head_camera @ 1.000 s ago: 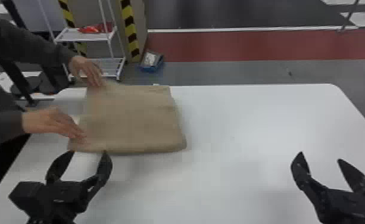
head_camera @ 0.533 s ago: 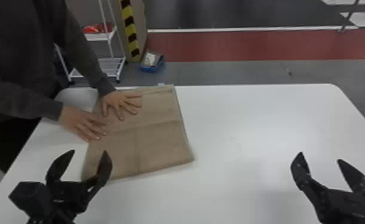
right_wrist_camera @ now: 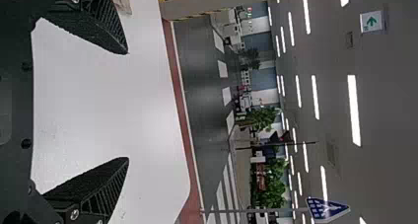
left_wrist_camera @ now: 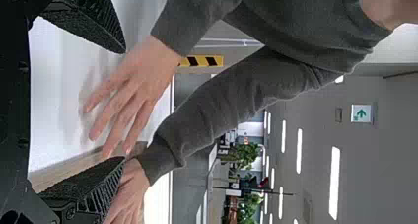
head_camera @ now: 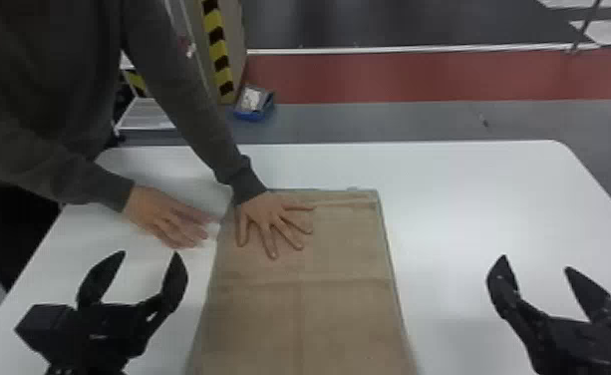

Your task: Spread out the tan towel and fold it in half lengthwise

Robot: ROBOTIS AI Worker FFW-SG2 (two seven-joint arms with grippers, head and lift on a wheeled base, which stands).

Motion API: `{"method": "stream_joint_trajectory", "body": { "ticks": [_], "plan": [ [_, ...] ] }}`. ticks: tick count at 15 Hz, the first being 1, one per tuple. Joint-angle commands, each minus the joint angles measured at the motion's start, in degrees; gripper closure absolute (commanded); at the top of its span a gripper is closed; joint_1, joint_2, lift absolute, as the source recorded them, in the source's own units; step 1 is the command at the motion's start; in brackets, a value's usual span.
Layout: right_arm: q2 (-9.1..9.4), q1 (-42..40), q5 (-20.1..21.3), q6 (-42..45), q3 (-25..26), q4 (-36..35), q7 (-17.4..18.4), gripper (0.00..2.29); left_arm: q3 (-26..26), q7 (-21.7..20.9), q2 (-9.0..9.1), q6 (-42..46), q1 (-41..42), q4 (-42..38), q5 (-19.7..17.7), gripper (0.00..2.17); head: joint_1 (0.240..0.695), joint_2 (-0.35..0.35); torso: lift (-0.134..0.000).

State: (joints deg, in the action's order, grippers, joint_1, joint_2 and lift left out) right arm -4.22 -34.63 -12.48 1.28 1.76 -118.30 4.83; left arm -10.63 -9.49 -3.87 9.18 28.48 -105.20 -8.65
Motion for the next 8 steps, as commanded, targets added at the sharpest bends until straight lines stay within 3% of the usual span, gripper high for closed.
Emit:
{"method": "stream_joint_trajectory", "body": {
  "ticks": [1,8],
  "plan": [
    [0.0,0.0,0.0,0.0,0.0,0.0,0.0,0.11,0.0,0.0,0.0,0.0,0.0,0.0,0.0,0.12,0.695,0.062,-0.123],
    [0.0,0.0,-0.1,0.2,0.1,0.4,0.0,0.11,0.0,-0.1,0.0,0.0,0.0,0.2,0.0,0.12,0.695,0.061,-0.123]
  ]
}}
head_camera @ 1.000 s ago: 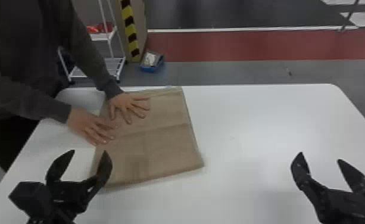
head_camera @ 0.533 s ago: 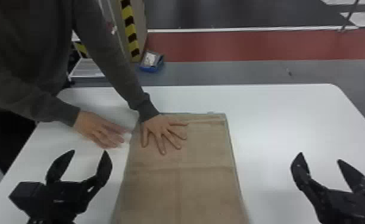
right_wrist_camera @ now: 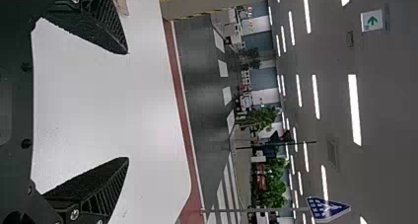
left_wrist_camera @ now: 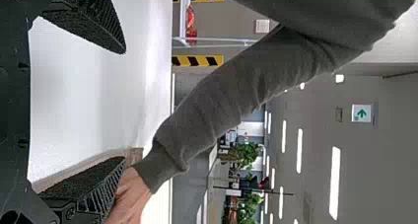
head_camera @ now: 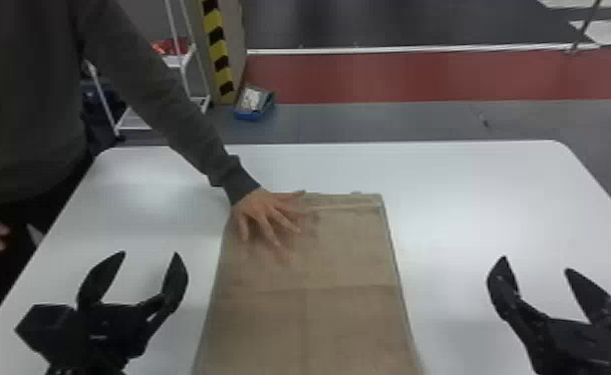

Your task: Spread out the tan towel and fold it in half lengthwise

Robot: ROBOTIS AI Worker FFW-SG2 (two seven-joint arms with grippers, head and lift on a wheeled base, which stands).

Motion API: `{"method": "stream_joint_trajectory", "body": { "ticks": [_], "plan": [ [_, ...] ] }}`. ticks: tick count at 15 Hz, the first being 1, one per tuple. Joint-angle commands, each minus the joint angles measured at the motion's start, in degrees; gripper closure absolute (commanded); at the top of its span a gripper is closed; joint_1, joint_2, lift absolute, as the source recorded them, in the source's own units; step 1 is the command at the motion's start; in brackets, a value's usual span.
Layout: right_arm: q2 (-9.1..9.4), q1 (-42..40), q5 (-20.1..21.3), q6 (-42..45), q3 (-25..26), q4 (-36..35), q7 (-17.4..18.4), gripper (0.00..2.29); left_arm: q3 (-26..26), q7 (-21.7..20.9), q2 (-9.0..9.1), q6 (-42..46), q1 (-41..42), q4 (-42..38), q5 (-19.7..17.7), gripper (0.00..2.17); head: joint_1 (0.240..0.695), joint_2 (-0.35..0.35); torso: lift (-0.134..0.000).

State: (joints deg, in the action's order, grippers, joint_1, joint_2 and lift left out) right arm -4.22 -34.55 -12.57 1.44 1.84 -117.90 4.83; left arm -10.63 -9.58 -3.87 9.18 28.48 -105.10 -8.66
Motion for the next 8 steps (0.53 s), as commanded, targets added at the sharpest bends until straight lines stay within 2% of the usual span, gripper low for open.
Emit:
{"method": "stream_joint_trajectory", "body": {
  "ticks": [1,8],
  "plan": [
    [0.0,-0.1,0.0,0.0,0.0,0.0,0.0,0.11,0.0,0.0,0.0,0.0,0.0,0.1,0.0,0.12,0.695,0.06,-0.123],
    [0.0,-0.1,0.0,0.2,0.1,0.3,0.0,0.11,0.0,-1.1,0.0,0.0,0.0,-0.1,0.0,0.12,0.695,0.059,-0.123]
  ]
}}
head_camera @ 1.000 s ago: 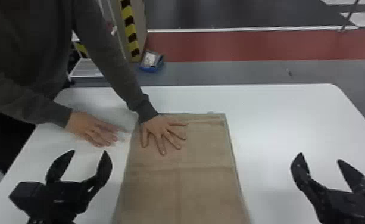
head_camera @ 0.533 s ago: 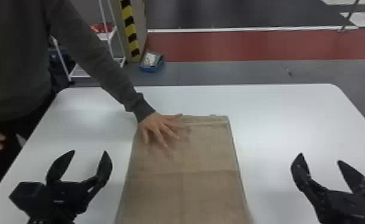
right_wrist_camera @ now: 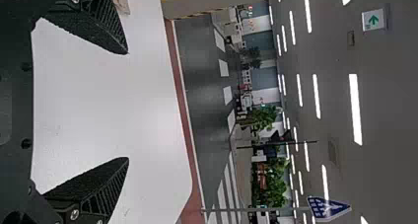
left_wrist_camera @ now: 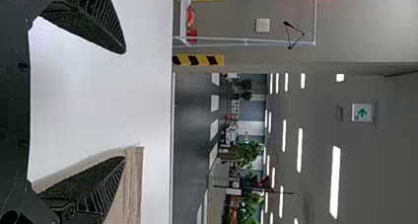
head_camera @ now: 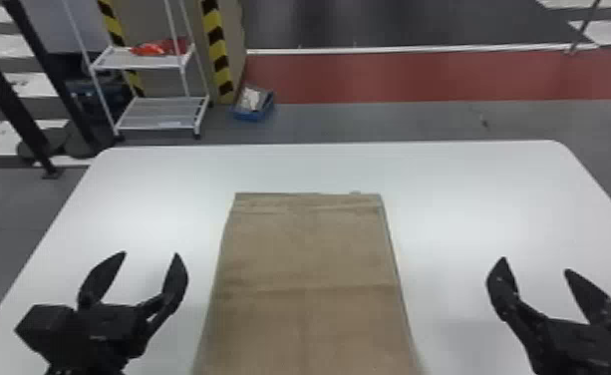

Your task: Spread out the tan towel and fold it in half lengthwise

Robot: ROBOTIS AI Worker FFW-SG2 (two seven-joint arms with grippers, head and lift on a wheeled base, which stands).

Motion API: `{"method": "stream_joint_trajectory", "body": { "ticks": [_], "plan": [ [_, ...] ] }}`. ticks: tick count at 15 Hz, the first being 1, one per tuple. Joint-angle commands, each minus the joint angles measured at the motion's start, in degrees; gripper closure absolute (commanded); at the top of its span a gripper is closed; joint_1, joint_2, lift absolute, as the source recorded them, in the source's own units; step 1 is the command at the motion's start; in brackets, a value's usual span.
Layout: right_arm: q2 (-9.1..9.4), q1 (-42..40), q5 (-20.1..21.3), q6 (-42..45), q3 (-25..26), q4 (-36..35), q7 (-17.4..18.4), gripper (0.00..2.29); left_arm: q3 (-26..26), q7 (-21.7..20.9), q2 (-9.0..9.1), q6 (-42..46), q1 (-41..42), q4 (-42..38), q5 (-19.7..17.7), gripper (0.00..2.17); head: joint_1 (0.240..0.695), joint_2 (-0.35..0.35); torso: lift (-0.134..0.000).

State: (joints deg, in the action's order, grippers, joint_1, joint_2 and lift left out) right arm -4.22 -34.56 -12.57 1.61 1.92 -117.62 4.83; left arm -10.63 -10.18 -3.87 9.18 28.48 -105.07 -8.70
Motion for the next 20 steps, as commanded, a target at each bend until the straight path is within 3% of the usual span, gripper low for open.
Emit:
{"method": "stream_joint_trajectory", "body": {
  "ticks": [1,7,10,13,16,20],
  "plan": [
    [0.0,-0.1,0.0,0.0,0.1,0.0,0.0,0.11,0.0,-0.9,0.0,0.0,-0.1,-0.3,0.0,0.12,0.695,0.057,-0.123],
    [0.0,-0.4,0.1,0.2,0.3,-0.1,0.0,0.11,-2.3,-6.3,-0.08,-2.3,-3.2,-1.8,-0.3,0.12,0.695,0.044,-0.123],
    [0.0,-0.6,0.1,0.2,0.5,-0.1,0.0,0.11,-3.2,-13.6,-0.08,-19.0,-9.1,-2.7,-0.1,0.13,0.695,0.034,-0.123],
    [0.0,-1.1,0.1,0.2,0.8,-0.3,0.0,0.11,-2.4,-15.5,-0.08,-23.0,-14.0,-2.5,3.3,0.15,0.695,0.01,-0.123],
    [0.0,-1.4,0.1,0.0,0.9,-0.6,0.0,0.11,-1.8,-20.8,-0.44,-29.9,-20.7,0.7,6.7,0.21,0.695,-0.009,-0.123],
    [0.0,-1.9,0.1,-0.5,1.5,-0.9,0.0,0.11,0.8,-23.7,-2.55,-35.3,-27.1,5.9,9.8,0.21,0.695,-0.032,-0.123]
  ]
}}
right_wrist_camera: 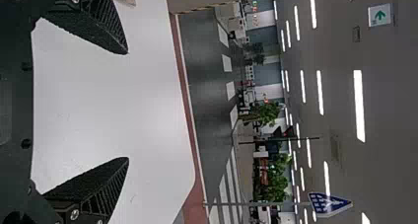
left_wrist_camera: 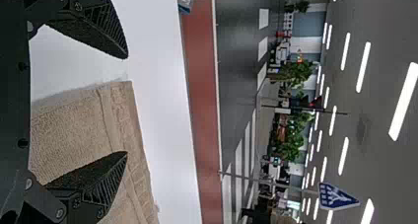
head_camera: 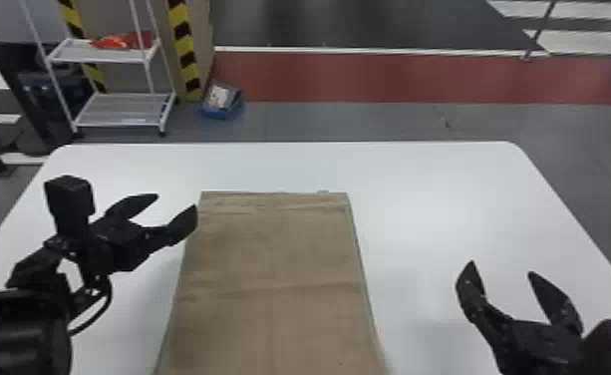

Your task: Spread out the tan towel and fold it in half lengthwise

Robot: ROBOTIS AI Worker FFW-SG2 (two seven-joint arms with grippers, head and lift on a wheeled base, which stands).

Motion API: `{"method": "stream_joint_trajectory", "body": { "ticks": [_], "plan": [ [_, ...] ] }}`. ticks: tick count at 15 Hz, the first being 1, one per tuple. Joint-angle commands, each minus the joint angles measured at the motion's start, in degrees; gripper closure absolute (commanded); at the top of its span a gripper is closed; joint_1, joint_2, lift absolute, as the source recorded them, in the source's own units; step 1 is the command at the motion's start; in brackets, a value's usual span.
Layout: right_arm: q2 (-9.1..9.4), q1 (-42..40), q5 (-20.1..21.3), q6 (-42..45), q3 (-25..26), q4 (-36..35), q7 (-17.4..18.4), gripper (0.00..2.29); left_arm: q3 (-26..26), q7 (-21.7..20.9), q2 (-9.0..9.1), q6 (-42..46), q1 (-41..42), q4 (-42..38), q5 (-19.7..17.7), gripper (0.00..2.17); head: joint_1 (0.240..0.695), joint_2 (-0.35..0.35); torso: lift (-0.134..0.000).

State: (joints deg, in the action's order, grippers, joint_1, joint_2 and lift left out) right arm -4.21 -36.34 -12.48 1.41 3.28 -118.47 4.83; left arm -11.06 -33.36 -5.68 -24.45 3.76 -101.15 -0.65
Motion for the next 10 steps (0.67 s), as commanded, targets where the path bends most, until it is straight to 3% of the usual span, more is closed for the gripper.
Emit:
{"method": "stream_joint_trajectory", "body": {
  "ticks": [1,3,10],
  "plan": [
    [0.0,-0.1,0.1,-0.3,0.1,-0.2,0.0,0.11,2.1,-1.5,-1.09,-3.5,-3.9,3.5,2.8,0.21,0.695,-0.036,-0.123],
    [0.08,-0.1,0.1,-0.7,0.1,-0.2,0.0,0.11,3.5,-6.0,-1.97,-8.4,-8.7,8.2,3.6,0.21,0.695,-0.044,-0.123],
    [0.17,-0.7,0.0,-1.0,0.7,-0.5,0.0,0.11,8.3,-13.7,-4.17,-8.6,-17.6,17.7,7.8,0.21,0.695,-0.084,-0.123]
  ]
}}
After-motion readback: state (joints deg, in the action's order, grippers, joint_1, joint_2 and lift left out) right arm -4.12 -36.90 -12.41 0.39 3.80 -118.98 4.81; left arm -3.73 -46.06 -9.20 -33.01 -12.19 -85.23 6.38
